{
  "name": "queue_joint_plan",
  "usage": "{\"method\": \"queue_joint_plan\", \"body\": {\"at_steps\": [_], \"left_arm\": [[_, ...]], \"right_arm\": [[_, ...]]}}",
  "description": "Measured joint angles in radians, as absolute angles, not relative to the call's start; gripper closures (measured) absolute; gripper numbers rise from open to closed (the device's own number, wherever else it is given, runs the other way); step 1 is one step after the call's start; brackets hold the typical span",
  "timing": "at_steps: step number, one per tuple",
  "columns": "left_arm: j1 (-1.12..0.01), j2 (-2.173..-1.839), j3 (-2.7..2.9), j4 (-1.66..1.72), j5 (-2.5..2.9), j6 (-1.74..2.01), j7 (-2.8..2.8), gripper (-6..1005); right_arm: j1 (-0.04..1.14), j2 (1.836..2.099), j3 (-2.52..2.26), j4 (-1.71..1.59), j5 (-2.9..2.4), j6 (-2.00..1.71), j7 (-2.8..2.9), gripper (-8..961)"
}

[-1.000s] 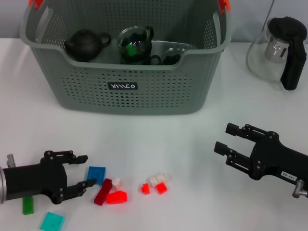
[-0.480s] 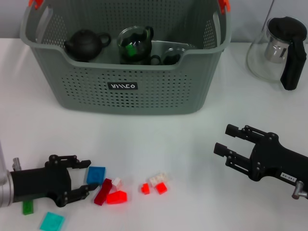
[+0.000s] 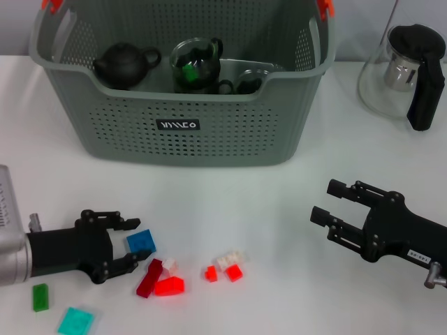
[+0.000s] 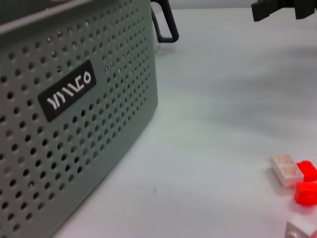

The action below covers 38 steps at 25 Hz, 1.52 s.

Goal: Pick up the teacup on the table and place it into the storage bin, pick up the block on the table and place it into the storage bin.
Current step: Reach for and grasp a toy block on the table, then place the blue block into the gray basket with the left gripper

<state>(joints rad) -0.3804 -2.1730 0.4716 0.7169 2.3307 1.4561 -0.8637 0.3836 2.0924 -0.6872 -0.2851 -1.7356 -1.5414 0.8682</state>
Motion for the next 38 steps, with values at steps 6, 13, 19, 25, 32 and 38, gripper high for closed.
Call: {"method": "queue_joint_plan", "body": {"at_steps": [6,13,19,25,32,38], "left_arm": [[-0.4,-2.171,0.472,0.7,2.332,1.429,-0.864,476],[-0.399,-2.171,0.473,0.698,2.34,1.427,-0.864,511],[-0.401,-2.171,0.473,0.696,2.344,1.426,-0.869,540],[-0.415,-2.167,0.501,0.705,2.368,1.414,-0.918,570],[-0.41,-2.168,0.504,0.737,2.35,1.423,-0.945,596],[-0.42,-2.145,0.386,0.822,2.255,1.668,-0.997,587]], "right_arm": [[0.387,2.092,-0.687,-0.288,-1.734,-1.54,0.868,314],[0.388,2.091,-0.687,-0.291,-1.732,-1.539,0.868,314],[0.393,2.091,-0.686,-0.292,-1.732,-1.537,0.868,314],[0.392,2.091,-0.686,-0.292,-1.732,-1.537,0.868,315],[0.391,2.091,-0.686,-0.288,-1.732,-1.537,0.868,315],[0.387,2.091,-0.686,-0.288,-1.732,-1.541,0.868,315]]}}
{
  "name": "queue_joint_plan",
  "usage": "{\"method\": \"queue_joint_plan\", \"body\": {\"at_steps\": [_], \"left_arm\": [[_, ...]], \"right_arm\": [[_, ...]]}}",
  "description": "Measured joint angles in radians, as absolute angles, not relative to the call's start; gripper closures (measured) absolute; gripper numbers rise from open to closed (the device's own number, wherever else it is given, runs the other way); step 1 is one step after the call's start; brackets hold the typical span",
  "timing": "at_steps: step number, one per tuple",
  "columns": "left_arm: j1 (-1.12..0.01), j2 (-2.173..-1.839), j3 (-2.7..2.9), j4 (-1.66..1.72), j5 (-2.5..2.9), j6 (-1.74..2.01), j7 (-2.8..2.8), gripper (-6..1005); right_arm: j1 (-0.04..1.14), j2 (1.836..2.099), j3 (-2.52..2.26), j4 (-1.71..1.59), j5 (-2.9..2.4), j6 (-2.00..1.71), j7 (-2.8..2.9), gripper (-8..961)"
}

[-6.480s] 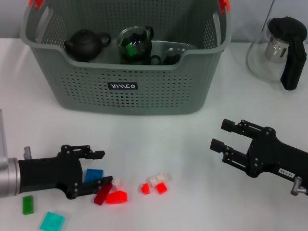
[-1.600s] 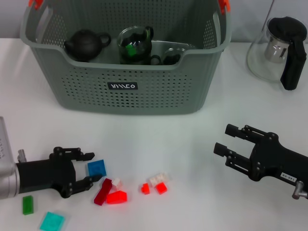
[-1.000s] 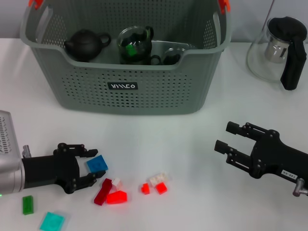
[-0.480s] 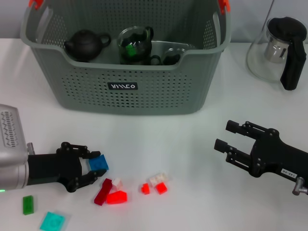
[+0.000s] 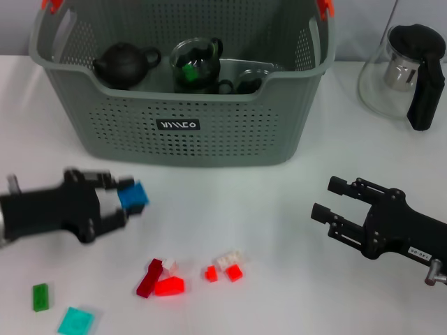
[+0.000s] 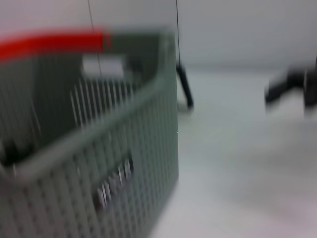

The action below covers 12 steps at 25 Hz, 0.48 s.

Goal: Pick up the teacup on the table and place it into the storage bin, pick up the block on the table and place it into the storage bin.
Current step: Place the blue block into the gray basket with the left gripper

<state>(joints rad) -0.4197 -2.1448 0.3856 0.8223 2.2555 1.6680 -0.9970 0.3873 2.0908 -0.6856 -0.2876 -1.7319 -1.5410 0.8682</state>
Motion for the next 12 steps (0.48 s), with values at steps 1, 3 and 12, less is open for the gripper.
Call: {"method": "queue_joint_plan", "body": {"at_steps": [1,3,12], "left_arm": [[-0.427,-2.136,0.372,0.832,2.233,1.714,-1.025,584],[-0.447,-2.12,0.342,0.843,2.173,1.804,-1.073,579],[-0.596,-2.108,0.279,0.932,1.791,1.863,-1.406,557]], "right_arm": [[0.387,2.091,-0.686,-0.287,-1.732,-1.541,0.868,314],[0.388,2.091,-0.686,-0.287,-1.732,-1.542,0.868,314],[0.392,2.092,-0.686,-0.284,-1.735,-1.548,0.868,314]]}}
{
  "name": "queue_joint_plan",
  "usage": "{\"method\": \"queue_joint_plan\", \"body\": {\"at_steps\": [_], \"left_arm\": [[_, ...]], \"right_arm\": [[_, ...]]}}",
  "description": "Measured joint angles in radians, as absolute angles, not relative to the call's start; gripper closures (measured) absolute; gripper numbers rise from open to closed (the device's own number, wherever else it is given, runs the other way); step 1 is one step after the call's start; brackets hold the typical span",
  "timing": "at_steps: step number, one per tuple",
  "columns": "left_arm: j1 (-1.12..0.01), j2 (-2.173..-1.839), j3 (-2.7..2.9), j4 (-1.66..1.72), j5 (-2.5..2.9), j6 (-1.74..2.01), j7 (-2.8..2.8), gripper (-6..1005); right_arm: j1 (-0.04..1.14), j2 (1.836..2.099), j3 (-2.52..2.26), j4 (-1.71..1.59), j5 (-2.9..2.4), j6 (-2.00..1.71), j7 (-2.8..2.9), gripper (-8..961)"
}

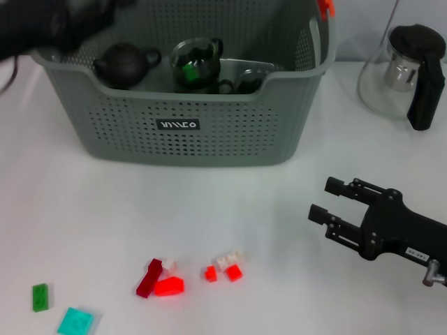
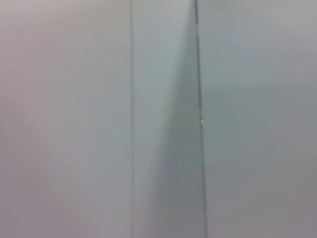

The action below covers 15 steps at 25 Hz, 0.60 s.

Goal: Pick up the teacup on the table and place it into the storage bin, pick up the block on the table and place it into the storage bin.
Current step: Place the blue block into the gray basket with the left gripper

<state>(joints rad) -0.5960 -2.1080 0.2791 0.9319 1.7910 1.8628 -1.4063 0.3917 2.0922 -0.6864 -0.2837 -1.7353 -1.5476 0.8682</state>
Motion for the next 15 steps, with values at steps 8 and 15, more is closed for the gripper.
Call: {"method": "queue_joint_plan", "body": {"at_steps": [8,15], "left_arm": [[-0.744,-2.067,0.695,0.955,1.868,1.345,-1.548,537],[-0.795,-2.089,0.946,0.961,2.077,0.983,-1.644,519]], "right_arm": [[0.397,2.097,-0.692,-0.283,-1.736,-1.55,0.868,315],[0.402,2.097,-0.688,-0.282,-1.733,-1.554,0.868,314]]}}
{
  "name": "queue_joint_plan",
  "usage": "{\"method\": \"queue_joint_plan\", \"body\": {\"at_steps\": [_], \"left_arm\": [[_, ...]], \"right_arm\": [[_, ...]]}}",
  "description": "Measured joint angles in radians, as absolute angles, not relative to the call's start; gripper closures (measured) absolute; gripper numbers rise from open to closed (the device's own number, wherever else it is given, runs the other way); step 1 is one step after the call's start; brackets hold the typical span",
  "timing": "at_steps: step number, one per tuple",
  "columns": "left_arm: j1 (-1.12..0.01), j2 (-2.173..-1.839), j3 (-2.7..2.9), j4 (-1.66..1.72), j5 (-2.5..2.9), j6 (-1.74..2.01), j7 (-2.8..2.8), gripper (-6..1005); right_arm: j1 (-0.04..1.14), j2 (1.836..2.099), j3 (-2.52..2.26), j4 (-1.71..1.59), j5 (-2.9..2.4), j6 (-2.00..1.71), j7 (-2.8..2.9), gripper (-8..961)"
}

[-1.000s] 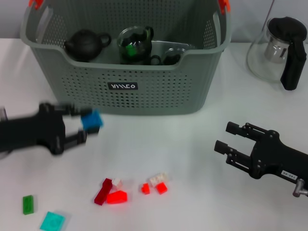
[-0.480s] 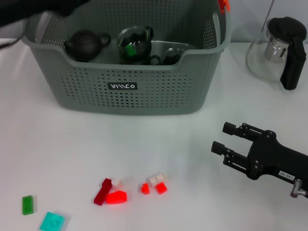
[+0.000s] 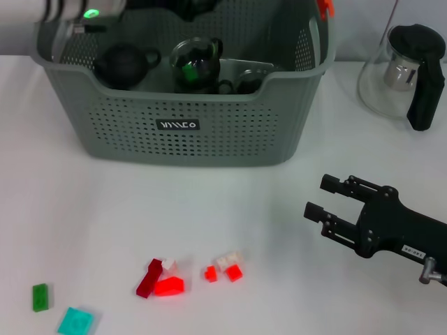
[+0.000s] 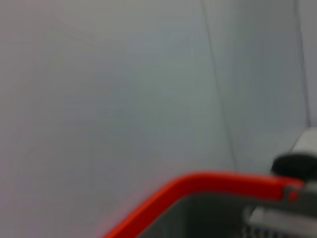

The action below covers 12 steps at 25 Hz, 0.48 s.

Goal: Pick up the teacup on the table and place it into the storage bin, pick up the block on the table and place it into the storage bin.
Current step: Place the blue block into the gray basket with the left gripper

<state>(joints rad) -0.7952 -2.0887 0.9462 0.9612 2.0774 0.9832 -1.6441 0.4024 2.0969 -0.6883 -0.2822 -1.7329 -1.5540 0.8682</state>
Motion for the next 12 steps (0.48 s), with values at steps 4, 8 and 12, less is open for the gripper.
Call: {"method": "queue_joint_plan", "body": {"at_steps": [4,8,12], "left_arm": [[-0.84,-2.092,0.999,0.929,2.256,0.899,-1.748,509],[-0.849,-2.116,1.002,0.927,2.313,0.861,-1.773,499],[-0.843,-2.141,1.008,0.926,2.328,0.797,-1.774,489]], "right_arm": [[0.406,2.097,-0.687,-0.282,-1.732,-1.556,0.868,314],[0.409,2.098,-0.688,-0.282,-1.732,-1.556,0.868,315],[0.409,2.098,-0.687,-0.282,-1.732,-1.556,0.868,315]]}}
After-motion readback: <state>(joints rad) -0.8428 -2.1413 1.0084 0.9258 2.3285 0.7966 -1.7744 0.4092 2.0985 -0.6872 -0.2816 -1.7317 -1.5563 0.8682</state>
